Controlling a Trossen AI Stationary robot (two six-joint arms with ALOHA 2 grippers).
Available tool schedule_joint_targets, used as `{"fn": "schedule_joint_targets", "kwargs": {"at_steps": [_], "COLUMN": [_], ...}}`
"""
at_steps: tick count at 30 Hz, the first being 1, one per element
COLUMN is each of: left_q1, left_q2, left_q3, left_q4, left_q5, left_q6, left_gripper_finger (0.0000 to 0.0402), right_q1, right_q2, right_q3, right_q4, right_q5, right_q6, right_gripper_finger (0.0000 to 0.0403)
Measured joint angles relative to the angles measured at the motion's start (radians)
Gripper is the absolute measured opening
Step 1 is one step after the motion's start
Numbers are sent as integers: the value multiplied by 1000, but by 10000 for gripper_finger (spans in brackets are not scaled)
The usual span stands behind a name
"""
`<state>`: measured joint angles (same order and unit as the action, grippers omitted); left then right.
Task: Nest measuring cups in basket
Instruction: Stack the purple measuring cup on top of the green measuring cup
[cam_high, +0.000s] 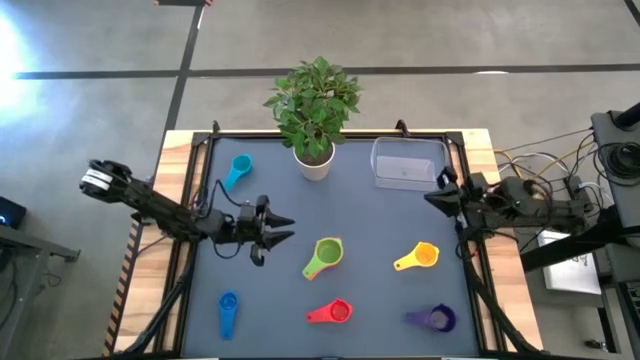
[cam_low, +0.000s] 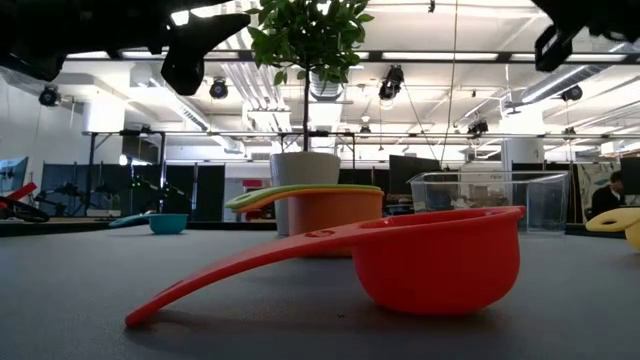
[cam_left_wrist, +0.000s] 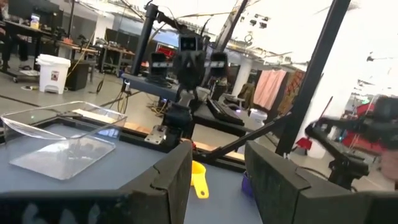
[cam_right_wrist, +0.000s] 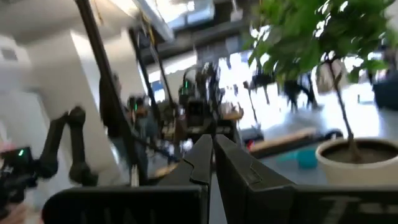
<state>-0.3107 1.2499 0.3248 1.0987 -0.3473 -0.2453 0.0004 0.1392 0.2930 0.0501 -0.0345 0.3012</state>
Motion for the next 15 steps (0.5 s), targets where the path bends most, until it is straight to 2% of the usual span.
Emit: {"fn": "schedule_joint_targets", "kwargs": {"at_steps": [8, 12, 15], "left_q1": [0, 0, 0], "left_q2": [-49, -70, -90], "left_q3": [0, 0, 0], "left_q4": [-64, -100, -135], "left_q5": [-6, -8, -9], "left_q6": [23, 23, 23], "left_gripper_finger": [132, 132, 132], "right_q1": [98, 156, 234], "right_q2": [386, 577, 669], "right_q3": [334, 479, 527], "right_q4": [-299, -550, -662], "right_q5": [28, 39, 68], "right_q6": [-100, -79, -14], "right_gripper_finger": [9, 9, 9]}}
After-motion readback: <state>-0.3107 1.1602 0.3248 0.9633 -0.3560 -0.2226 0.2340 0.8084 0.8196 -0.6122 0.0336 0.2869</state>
